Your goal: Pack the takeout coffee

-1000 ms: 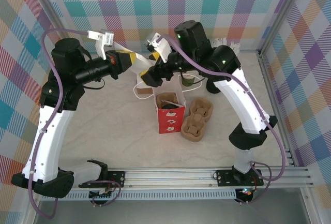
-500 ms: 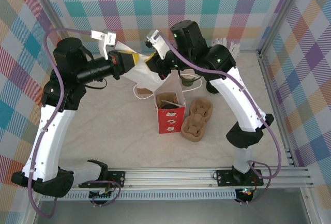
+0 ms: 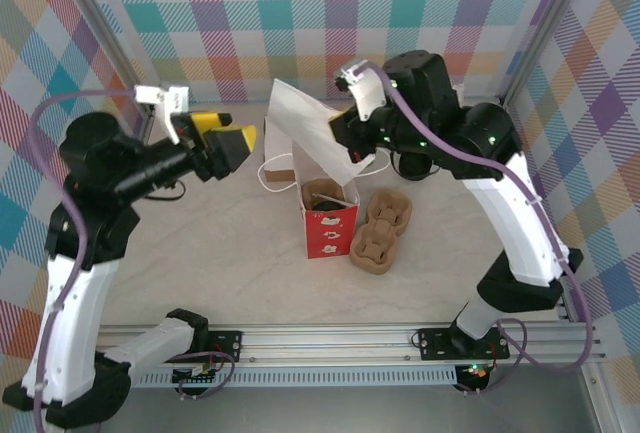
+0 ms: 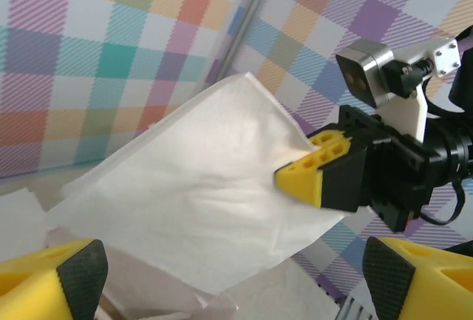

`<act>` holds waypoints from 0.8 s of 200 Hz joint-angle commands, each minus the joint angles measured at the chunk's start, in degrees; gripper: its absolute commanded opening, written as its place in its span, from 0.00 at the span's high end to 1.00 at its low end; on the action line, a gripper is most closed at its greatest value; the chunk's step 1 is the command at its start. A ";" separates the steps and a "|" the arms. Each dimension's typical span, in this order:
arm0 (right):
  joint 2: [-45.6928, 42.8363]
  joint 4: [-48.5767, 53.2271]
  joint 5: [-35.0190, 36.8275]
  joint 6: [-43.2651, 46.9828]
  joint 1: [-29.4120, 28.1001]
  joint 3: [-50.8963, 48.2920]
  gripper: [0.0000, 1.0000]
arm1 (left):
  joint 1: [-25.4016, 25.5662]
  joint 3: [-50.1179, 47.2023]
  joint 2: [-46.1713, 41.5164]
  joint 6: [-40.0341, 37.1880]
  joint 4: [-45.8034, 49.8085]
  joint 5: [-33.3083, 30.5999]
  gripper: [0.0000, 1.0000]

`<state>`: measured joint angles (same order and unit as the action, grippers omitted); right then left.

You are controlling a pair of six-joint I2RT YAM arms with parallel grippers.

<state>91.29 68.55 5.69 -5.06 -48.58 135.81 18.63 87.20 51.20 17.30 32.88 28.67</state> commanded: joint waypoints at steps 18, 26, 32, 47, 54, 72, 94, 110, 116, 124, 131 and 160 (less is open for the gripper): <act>-0.34 0.93 3.22 -11.23 -0.05 -5.00 1.00 | 0.26 -11.13 -7.95 4.17 1.31 -9.33 0.06; -0.06 1.06 3.79 -12.47 -0.07 -5.41 1.00 | 0.26 -12.83 -9.23 4.84 1.64 -10.12 0.05; 0.18 1.05 4.26 -13.19 -0.09 -5.74 1.00 | 0.27 -13.75 -10.00 5.21 1.97 -10.63 0.05; 0.79 0.65 5.09 -14.39 -0.04 -6.40 1.00 | 0.26 -14.99 -11.32 5.21 3.49 -11.62 0.05; 1.17 0.54 5.03 -14.60 -0.03 -6.52 1.00 | 0.26 -15.34 -11.76 5.19 4.33 -12.02 0.05; 2.66 0.85 4.60 -15.26 -0.05 -6.52 1.00 | 0.26 -15.68 -12.65 4.87 6.04 -12.49 0.04; 4.30 1.55 4.59 -16.10 -0.04 -6.82 1.00 | 0.26 -16.18 -13.38 4.87 7.07 -12.63 0.04; 5.19 1.65 4.44 -16.69 -0.10 -7.64 1.00 | 0.27 -16.68 -13.89 4.86 7.33 -12.89 0.04; 5.37 1.59 4.41 -16.96 -0.03 -8.11 1.00 | 0.26 -16.84 -14.06 4.87 7.29 -12.98 0.03; 5.69 1.59 4.50 -17.31 -0.04 -8.72 1.00 | 0.26 -17.04 -14.25 5.02 7.28 -13.02 0.03; 5.90 1.41 4.62 -17.60 -0.03 -9.34 1.00 | 0.26 -17.14 -14.37 5.04 7.20 -13.06 0.03; 6.48 -0.07 4.18 -18.97 -0.06 -12.49 1.00 | 0.26 -17.51 -14.47 5.26 6.93 -12.85 0.03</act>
<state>96.97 69.10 9.69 -21.82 -48.58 125.36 18.63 70.59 37.10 21.87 39.48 16.36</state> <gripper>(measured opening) 0.048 0.971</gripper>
